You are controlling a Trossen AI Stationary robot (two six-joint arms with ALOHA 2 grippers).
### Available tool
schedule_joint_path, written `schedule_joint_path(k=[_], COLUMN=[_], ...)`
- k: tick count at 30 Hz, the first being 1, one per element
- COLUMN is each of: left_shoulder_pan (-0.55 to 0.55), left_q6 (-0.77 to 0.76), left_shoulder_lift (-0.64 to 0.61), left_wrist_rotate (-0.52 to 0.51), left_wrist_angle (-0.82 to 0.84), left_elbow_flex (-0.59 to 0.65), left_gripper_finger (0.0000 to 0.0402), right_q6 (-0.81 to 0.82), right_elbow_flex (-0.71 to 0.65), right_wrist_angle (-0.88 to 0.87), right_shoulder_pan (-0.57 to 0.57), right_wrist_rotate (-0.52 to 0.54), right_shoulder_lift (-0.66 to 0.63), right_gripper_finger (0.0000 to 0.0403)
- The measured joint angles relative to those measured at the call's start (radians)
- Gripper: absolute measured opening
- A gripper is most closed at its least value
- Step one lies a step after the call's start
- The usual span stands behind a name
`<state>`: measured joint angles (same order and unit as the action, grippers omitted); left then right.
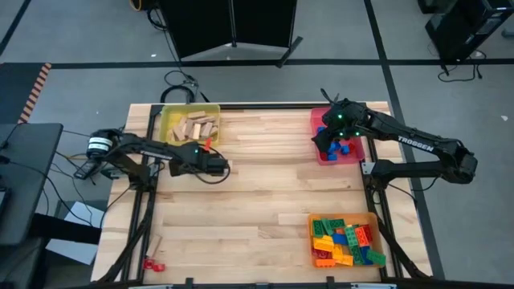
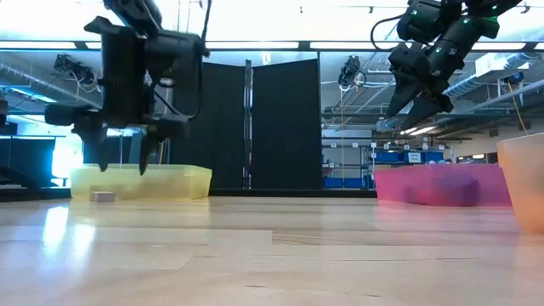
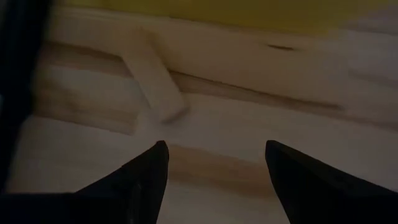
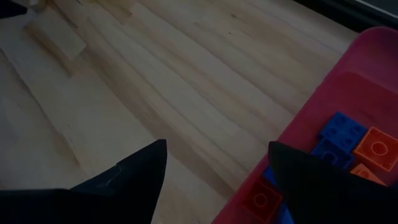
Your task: Sort blocks by size
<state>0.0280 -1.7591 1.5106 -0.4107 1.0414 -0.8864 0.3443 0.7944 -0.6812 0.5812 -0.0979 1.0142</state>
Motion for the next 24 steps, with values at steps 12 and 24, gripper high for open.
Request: schedule_joint_path(k=[12, 24], left_shoulder_pan=[0.050, 0.082], left_q6=[-0.036, -0.086], left_shoulder_lift=[0.142, 0.262], left_wrist_rotate=[-0.008, -0.027], left_wrist_angle=[0.031, 0.033], left_elbow_flex=[0.021, 0.016], left_gripper_finger=[0.0272, 0.0272], right_q6=[0.000, 0.000], right_elbow_flex=[0.000, 0.000], right_wrist_angle=[-0.006, -0.011], right_shoulder_pan=[0.000, 0.000], right_wrist_rotate=[-0.008, -0.009], right_shoulder_lift=[0.000, 0.000], right_gripper_finger=[0.0291, 0.0289])
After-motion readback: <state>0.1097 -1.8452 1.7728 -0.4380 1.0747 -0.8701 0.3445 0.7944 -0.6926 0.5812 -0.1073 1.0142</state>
